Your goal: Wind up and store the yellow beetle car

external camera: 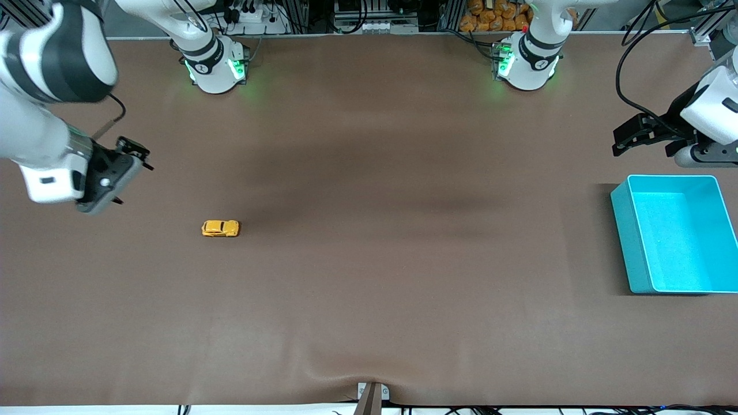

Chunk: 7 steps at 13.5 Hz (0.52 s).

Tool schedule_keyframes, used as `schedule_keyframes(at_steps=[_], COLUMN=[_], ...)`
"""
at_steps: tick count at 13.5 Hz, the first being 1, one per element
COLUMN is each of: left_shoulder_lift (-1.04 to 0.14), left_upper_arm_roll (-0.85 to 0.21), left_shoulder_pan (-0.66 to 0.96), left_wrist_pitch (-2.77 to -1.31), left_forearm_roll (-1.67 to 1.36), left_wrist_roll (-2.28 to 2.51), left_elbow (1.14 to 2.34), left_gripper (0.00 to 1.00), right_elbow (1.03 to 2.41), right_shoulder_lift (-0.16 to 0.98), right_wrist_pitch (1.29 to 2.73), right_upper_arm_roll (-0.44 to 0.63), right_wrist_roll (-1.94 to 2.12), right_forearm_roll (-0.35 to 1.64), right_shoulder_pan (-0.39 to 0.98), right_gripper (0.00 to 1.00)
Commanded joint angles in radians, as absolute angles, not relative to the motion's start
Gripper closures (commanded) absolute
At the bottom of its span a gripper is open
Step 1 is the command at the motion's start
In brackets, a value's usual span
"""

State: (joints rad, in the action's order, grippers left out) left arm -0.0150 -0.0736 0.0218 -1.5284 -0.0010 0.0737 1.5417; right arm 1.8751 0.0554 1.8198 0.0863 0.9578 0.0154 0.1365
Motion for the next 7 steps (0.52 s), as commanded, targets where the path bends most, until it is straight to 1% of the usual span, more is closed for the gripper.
schedule_keyframes(at_steps=[1, 4, 7], left_shoulder_lift=[-0.02, -0.02, -0.02], left_upper_arm_roll=[-0.075, -0.075, -0.075], left_shoulder_pan=[0.023, 0.021, 0.021], left_wrist_pitch=[-1.534, -1.535, -1.536], left_forearm_roll=[0.0, -0.002, -0.002], left_wrist_roll=[0.074, 0.074, 0.075], left_elbow=[1.534, 1.534, 1.534], left_gripper=[0.0, 0.0, 0.0], right_elbow=[2.02, 2.075, 2.117], right_shoulder_lift=[0.031, 0.064, 0.097], right_wrist_pitch=[1.945, 1.974, 2.092], right_upper_arm_roll=[0.089, 0.091, 0.091], right_wrist_roll=[1.08, 1.171, 1.282], right_forearm_roll=[0.003, -0.002, -0.003], right_shoulder_pan=[0.172, 0.235, 0.247], right_gripper=[0.0, 0.0, 0.0])
